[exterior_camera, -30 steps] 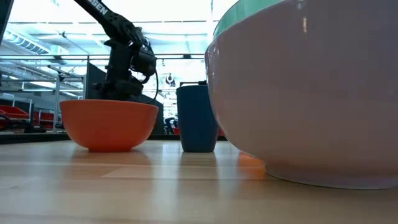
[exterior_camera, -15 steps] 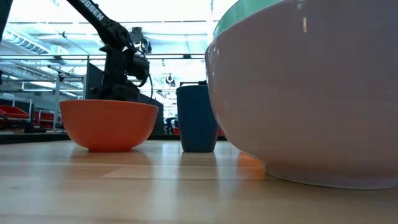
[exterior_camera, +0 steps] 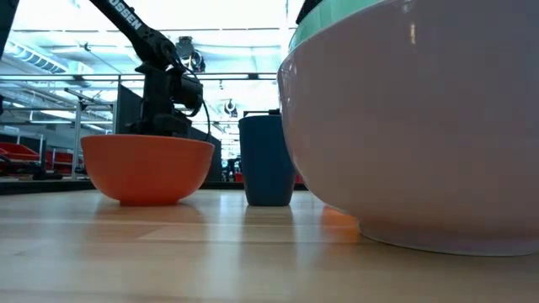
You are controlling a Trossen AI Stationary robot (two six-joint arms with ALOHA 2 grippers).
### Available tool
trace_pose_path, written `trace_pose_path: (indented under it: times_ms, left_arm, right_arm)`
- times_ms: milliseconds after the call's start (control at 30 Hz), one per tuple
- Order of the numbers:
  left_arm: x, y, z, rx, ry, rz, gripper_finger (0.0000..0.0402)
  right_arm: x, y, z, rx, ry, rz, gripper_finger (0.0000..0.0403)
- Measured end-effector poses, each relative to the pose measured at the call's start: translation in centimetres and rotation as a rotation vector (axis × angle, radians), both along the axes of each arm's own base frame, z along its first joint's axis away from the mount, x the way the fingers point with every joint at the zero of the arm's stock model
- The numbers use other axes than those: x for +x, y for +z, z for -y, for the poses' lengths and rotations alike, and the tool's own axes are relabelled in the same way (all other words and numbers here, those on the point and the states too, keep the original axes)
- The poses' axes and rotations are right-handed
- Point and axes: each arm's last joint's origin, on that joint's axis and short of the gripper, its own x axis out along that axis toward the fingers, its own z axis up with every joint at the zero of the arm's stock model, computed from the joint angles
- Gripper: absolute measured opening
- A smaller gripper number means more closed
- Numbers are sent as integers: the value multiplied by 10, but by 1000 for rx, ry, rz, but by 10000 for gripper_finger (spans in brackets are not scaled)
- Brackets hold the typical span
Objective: Nest bowls inside each other
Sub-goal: Stack the left orange bowl onto the green bowl
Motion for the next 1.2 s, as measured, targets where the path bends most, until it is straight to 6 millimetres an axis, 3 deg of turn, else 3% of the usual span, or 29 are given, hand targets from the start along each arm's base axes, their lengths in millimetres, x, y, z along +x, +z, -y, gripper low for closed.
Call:
trace_pose_path:
  times_ms: [267,767,1200]
  left_arm:
    - [3,-4,-3,-8,-31,22,5]
    - [7,-13,-4,-38,-44,7,3]
    - [14,4,15,-5,-113,14,1]
  right_arm:
    - [29,-15,-16,64,85,66,91]
    - [43,-21,-21,67,99,117,91]
    - [68,-55,-11,114,123,55,91]
